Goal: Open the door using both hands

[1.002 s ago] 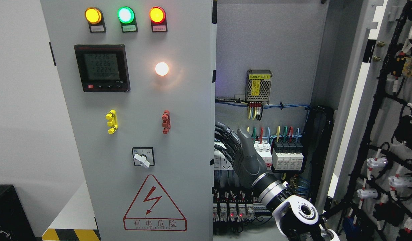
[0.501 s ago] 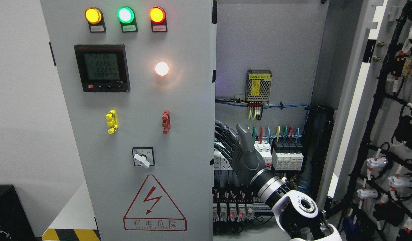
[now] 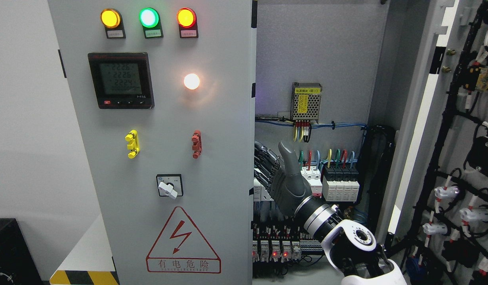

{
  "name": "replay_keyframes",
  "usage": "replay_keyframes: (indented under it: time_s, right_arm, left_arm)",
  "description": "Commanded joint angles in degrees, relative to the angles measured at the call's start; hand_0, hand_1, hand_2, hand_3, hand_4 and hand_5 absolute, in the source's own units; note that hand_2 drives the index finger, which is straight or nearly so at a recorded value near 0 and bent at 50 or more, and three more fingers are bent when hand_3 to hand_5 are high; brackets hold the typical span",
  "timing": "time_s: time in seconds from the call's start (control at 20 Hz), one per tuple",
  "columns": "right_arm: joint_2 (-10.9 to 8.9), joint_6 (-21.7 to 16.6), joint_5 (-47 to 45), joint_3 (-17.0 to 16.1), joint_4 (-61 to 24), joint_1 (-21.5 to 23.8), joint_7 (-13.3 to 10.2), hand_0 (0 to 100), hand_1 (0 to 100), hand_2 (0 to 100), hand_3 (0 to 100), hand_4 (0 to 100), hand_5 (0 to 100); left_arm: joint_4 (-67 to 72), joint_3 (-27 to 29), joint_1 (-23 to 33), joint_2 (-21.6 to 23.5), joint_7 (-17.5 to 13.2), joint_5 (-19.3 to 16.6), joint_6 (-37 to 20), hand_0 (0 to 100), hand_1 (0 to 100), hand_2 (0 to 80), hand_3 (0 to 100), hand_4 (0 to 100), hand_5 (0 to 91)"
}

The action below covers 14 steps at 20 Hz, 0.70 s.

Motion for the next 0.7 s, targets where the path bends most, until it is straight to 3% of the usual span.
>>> replay_keyframes:
  time_s: [0.0,0.2,0.5,0.65]
  right_arm:
    - [-1.68,0.0,-0.5,-0.1,2.4,-0.9,1.2,0,0,0,0,0,0]
    - [-2.12,0.0,-0.4,-2.1,3.8,-1.4,3.2,0,0,0,0,0,0]
    - [-2.21,0.1,-0.5,-2.1,4.1,-1.7,4.1,0,0,0,0,0,0]
    - [-2.3,0.0,-0.4,-2.1,3.9,-1.7,5.8,0,0,0,0,0,0]
  left_arm:
    - [0.1,0.0,-0.1,-0.3,0.0,0.0,0.0,0,0,0.0,0,0,0.0]
    - [0.1,0.0,-0.2,-0.3,0.0,0.0,0.0,0,0,0.0,0,0,0.0]
    - [0.1,0.0,-0.2,-0.3,0.0,0.0,0.0,0,0,0.0,0,0,0.0]
    - [0.1,0.0,-0.1,-0.4,0.0,0.0,0.0,0,0,0.0,0,0,0.0]
